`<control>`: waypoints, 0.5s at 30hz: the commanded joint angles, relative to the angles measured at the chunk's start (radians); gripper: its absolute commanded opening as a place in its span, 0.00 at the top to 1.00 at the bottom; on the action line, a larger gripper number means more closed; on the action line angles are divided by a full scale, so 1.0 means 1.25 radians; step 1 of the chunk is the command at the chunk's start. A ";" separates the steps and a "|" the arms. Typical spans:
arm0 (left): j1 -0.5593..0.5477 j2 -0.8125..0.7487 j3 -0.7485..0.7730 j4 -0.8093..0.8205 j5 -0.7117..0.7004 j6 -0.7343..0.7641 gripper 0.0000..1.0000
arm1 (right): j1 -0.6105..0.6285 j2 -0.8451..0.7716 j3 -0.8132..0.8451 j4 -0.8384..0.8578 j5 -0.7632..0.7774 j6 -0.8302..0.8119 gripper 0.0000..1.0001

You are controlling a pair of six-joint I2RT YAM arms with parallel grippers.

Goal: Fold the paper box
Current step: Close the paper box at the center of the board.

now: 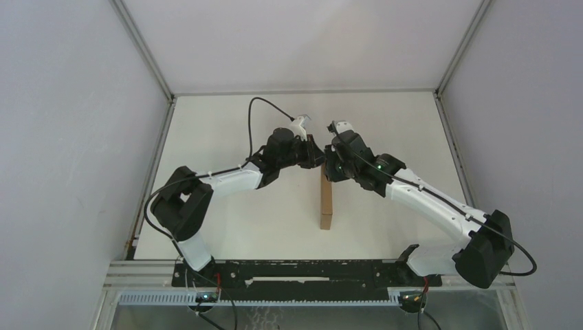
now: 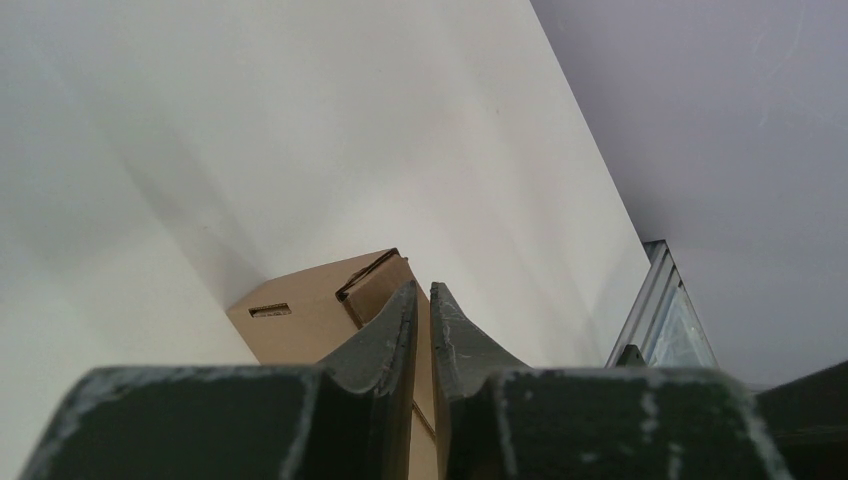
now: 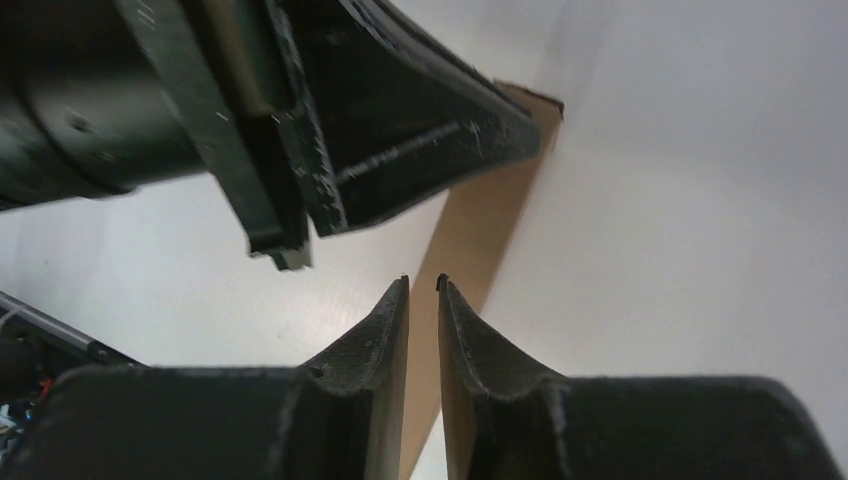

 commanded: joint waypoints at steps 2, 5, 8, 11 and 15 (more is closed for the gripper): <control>-0.002 -0.015 -0.040 -0.078 -0.022 0.023 0.85 | -0.006 0.015 0.069 0.049 0.005 -0.044 0.75; -0.002 -0.015 -0.039 -0.078 -0.021 0.022 0.85 | -0.007 0.039 0.071 0.041 0.002 -0.044 0.76; -0.002 -0.015 -0.040 -0.078 -0.023 0.023 0.85 | -0.004 0.074 0.062 0.033 -0.002 -0.038 0.76; -0.002 -0.014 -0.042 -0.078 -0.022 0.023 0.85 | -0.003 0.101 0.037 0.035 -0.002 -0.023 0.76; -0.003 -0.009 -0.041 -0.075 -0.020 0.022 0.85 | -0.007 0.117 0.008 0.035 -0.008 -0.002 0.77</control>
